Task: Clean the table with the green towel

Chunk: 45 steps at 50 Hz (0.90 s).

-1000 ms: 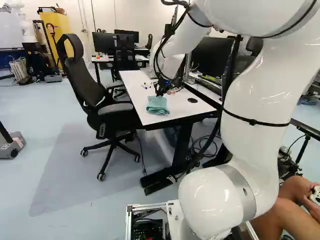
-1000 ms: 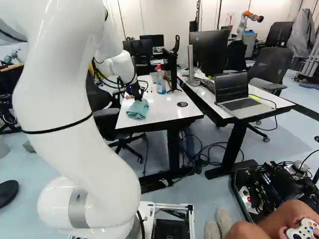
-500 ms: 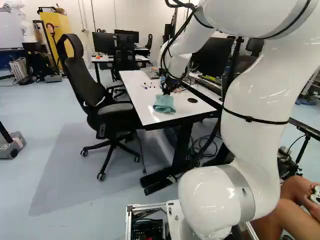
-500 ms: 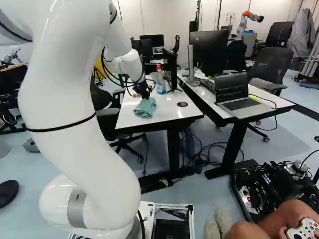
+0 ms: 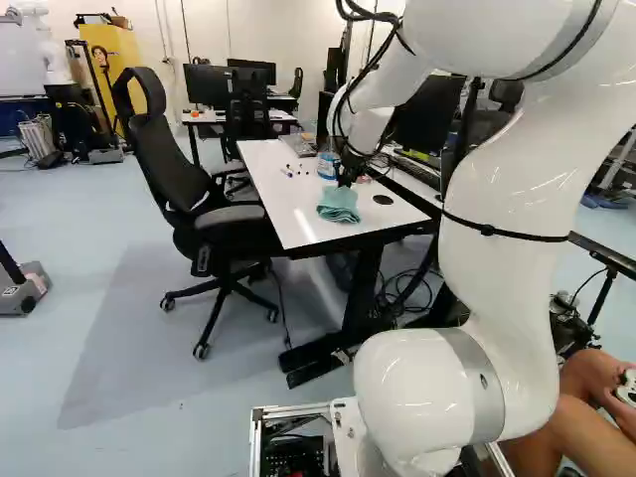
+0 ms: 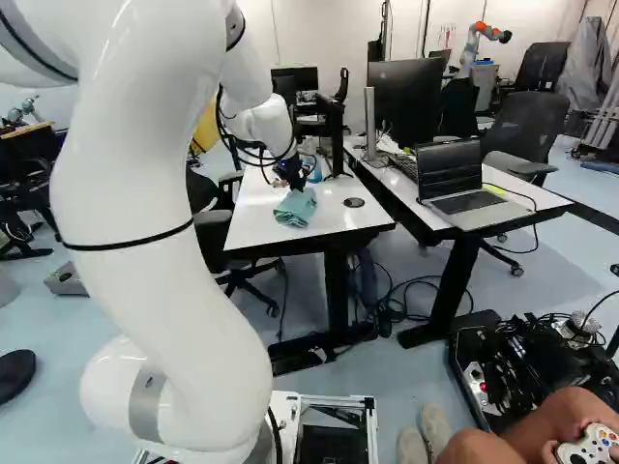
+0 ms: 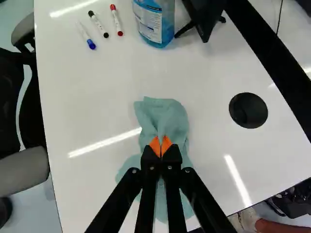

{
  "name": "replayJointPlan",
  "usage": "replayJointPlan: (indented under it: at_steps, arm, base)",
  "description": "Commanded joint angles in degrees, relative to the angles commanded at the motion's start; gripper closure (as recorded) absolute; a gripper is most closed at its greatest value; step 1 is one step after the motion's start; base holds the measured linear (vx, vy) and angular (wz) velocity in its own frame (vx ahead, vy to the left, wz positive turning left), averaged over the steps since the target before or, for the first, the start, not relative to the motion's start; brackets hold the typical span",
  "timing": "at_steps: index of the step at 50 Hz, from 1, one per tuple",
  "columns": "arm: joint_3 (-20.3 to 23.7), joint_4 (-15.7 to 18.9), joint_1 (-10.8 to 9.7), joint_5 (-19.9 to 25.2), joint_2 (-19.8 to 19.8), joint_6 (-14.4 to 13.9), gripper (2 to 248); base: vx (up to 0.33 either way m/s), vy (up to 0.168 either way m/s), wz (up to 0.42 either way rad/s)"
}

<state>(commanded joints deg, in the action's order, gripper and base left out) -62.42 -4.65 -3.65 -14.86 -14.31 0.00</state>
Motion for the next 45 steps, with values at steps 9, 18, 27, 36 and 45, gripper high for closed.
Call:
replayJointPlan:
  at_steps: [9, 18, 27, 36, 45]
  arm:
    - [-0.6, 0.0, -1.6, 0.0, -0.5, 0.0, 227]
    - [-0.8, 0.0, -3.2, 0.0, -0.7, 0.0, 227]
    - [-1.2, 0.0, -4.8, 0.0, -1.0, 0.0, 227]
    - [-1.6, 0.0, -6.4, 0.0, -1.4, 0.0, 227]
    - [-2.1, 0.0, -7.9, 0.0, -1.8, 0.0, 227]
  base:
    - [0.000, 0.000, 0.000]
    - [0.000, 0.000, 0.000]
    - [0.000, 0.000, 0.000]
    - [0.000, 0.000, 0.000]
    - [0.000, 0.000, 0.000]
